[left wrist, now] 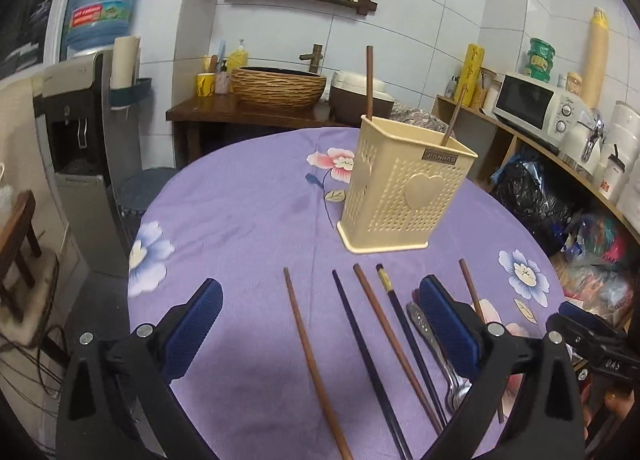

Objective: Organize utensils
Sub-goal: 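Lower the left tool onto a brown chopstick while the right tool grasps another chopstick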

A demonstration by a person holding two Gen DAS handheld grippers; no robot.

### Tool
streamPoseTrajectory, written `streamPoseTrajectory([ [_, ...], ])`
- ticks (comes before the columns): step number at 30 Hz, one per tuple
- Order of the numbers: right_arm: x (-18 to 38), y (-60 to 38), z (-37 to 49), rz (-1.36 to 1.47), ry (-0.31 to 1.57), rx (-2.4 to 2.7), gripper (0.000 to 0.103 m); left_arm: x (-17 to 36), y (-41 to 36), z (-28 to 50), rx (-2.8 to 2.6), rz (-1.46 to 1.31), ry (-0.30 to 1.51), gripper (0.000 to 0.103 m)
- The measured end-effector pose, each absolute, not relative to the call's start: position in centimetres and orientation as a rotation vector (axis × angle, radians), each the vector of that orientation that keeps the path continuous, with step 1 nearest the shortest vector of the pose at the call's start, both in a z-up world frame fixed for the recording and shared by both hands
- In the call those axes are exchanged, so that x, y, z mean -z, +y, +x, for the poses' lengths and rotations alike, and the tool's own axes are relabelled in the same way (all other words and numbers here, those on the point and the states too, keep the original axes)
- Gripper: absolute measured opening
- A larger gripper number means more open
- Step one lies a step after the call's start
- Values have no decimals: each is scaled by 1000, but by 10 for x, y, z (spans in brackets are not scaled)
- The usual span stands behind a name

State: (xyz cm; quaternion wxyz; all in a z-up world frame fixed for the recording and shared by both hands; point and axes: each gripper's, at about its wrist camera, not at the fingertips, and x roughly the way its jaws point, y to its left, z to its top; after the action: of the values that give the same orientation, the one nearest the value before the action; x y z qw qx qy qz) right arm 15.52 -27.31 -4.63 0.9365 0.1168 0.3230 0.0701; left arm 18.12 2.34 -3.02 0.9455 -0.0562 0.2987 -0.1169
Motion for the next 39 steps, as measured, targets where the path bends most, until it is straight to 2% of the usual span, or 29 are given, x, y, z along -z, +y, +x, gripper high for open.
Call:
streamPoseTrajectory([
  [21,69,-273,185,131,789,-75,97,70,24,184,157,-12,785,96],
  [23,71,-274,195,137,807,-80,97,73,18,191,179,11,806,87],
  [29,77,-272,230,151,857,-69,78,82,5,211,197,25,862,60],
  [34,87,-264,249,129,896,-45,71,87,-2,223,187,12,878,55],
  [39,99,-263,262,134,941,-35,49,100,-6,235,166,7,922,45],
])
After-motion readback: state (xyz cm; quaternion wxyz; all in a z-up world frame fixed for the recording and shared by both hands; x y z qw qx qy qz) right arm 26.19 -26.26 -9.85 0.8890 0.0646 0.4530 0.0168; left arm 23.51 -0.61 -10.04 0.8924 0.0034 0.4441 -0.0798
